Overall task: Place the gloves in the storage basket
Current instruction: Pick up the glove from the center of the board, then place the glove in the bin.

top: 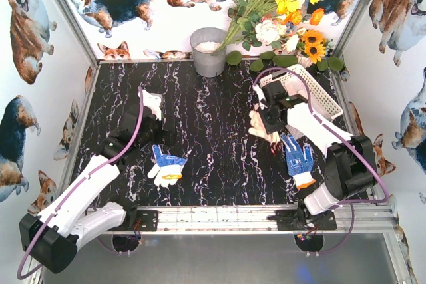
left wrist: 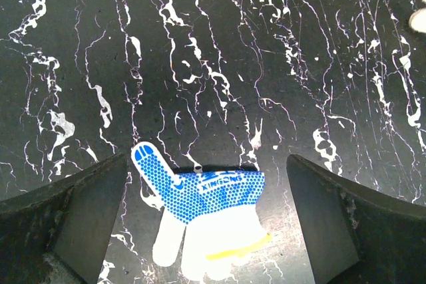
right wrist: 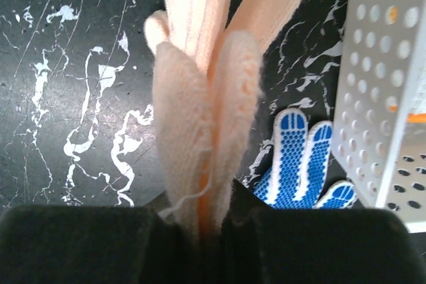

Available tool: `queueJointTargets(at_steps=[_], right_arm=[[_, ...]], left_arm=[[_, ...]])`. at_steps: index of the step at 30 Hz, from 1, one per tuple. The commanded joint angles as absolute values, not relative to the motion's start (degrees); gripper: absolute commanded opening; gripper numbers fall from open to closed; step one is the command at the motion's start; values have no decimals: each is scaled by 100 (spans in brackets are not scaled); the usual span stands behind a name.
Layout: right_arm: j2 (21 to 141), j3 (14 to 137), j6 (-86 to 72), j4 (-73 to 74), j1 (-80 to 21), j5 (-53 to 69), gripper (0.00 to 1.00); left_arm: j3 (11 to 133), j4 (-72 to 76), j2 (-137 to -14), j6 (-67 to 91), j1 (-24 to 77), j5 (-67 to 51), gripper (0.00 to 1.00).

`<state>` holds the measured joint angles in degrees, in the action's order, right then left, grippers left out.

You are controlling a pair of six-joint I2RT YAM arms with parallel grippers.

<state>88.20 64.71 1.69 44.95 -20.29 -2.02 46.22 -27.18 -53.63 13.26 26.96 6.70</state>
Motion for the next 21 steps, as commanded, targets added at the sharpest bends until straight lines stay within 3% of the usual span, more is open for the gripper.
queueJointTargets(at_steps=[1, 21], right_arm=[[8609, 6900, 584, 4394, -1774, -23, 0], [9278, 8049, 1266, 4304, -425, 898, 0]], left_arm=[[4571, -2575, -5480, 1362, 2602, 679, 100], [4573, -2575, -5815, 1353, 2602, 633, 100]])
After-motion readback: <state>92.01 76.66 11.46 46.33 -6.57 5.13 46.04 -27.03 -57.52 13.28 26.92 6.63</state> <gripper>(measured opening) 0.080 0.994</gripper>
